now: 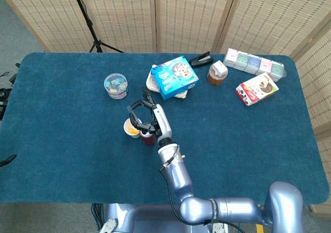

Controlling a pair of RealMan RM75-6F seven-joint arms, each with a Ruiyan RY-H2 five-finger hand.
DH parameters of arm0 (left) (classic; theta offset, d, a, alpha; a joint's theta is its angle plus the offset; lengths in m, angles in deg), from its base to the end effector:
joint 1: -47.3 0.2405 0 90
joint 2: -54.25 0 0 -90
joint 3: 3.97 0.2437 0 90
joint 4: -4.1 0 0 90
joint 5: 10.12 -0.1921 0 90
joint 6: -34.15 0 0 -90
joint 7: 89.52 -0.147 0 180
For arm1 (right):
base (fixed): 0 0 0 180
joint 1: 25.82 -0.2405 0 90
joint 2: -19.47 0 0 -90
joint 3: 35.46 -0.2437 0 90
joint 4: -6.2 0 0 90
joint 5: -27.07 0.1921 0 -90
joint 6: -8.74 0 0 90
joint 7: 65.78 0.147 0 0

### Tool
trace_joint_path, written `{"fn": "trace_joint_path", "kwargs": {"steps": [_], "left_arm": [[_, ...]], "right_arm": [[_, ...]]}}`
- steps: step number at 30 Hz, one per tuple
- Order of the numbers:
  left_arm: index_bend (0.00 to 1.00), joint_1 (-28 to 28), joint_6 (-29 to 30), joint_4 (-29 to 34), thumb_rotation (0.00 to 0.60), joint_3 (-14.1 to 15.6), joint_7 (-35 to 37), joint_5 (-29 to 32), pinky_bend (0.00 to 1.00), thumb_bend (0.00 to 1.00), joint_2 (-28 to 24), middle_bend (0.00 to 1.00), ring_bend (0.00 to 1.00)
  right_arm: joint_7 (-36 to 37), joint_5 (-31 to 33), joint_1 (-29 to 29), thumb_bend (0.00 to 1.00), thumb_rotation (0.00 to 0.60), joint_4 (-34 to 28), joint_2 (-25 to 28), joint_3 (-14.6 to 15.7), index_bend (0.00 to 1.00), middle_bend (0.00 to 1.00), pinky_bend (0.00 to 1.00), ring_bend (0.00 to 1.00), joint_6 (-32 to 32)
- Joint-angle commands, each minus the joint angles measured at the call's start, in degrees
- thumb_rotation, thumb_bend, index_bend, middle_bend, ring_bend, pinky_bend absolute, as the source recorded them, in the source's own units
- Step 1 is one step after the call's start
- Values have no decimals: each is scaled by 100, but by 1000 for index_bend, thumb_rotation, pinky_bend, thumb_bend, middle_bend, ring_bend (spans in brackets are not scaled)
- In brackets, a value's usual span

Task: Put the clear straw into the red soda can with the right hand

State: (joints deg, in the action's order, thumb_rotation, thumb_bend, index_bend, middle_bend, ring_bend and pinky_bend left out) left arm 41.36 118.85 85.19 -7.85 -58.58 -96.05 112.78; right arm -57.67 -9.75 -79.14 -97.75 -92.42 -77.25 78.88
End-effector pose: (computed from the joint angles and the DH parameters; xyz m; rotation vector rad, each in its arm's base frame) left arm -0.3253 0.1940 0.2266 -1.2701 -1.0573 -1.1252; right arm 0.0582 -0.3171 0.0016 0.8219 -2.2551 1.8582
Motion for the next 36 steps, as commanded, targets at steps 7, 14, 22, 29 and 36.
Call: {"fn": "trace_joint_path", "kwargs": {"steps": [7, 14, 22, 29, 36], "left_arm": [[0, -3, -4, -1, 600, 2, -6, -3, 0, 0, -1, 0, 0], [0, -5, -14, -3, 600, 2, 1, 2, 0, 0, -1, 0, 0], [0, -1, -7, 1, 600, 5, 1, -1, 0, 0, -3, 0, 0], [0, -2, -4, -10, 600, 6, 21, -6, 0, 0, -2, 0, 0], [0, -8, -23, -9, 600, 10, 29, -4, 0, 0, -9, 0, 0]], "right_arm": [[2, -17, 26, 694, 600, 18, -8, 14, 595, 0, 0, 0, 10], [44, -26, 50, 694, 600, 37, -25, 41, 596, 0, 0, 0, -33], [57, -37, 66, 695, 600, 74, -60, 86, 596, 0, 0, 0, -56], [100, -53, 127, 694, 600, 146, -50, 159, 596, 0, 0, 0, -139], [265, -194, 258, 694, 600, 235, 21, 318, 596, 0, 0, 0, -372]]}}
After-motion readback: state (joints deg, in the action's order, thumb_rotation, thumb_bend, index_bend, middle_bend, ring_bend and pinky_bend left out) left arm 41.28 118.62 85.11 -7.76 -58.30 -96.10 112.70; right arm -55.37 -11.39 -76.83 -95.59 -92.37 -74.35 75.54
